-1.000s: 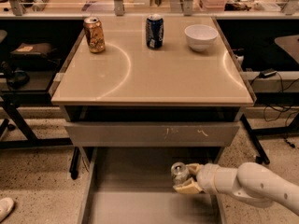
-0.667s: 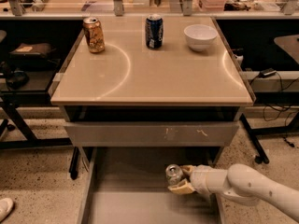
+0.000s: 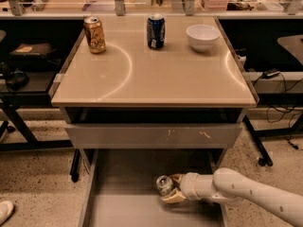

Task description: Place 7up can into middle drawer

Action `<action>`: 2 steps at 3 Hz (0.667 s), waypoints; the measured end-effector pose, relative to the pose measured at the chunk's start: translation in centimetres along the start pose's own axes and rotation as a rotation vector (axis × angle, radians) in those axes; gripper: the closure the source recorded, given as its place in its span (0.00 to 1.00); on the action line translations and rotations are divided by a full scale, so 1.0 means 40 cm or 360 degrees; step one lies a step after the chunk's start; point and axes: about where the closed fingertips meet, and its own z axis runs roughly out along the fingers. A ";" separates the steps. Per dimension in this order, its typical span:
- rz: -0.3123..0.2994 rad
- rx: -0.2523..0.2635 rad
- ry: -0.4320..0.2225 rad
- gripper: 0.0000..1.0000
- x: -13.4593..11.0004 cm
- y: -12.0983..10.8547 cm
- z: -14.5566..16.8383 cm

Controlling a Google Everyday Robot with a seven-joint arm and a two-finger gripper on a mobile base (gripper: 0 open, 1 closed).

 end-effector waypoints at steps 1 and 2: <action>-0.0023 -0.0024 0.0008 1.00 0.003 0.007 0.022; -0.0023 -0.0025 0.0008 0.80 0.003 0.007 0.022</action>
Offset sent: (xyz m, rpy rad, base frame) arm -0.0002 0.0068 -0.0063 -0.0074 -0.0002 0.0203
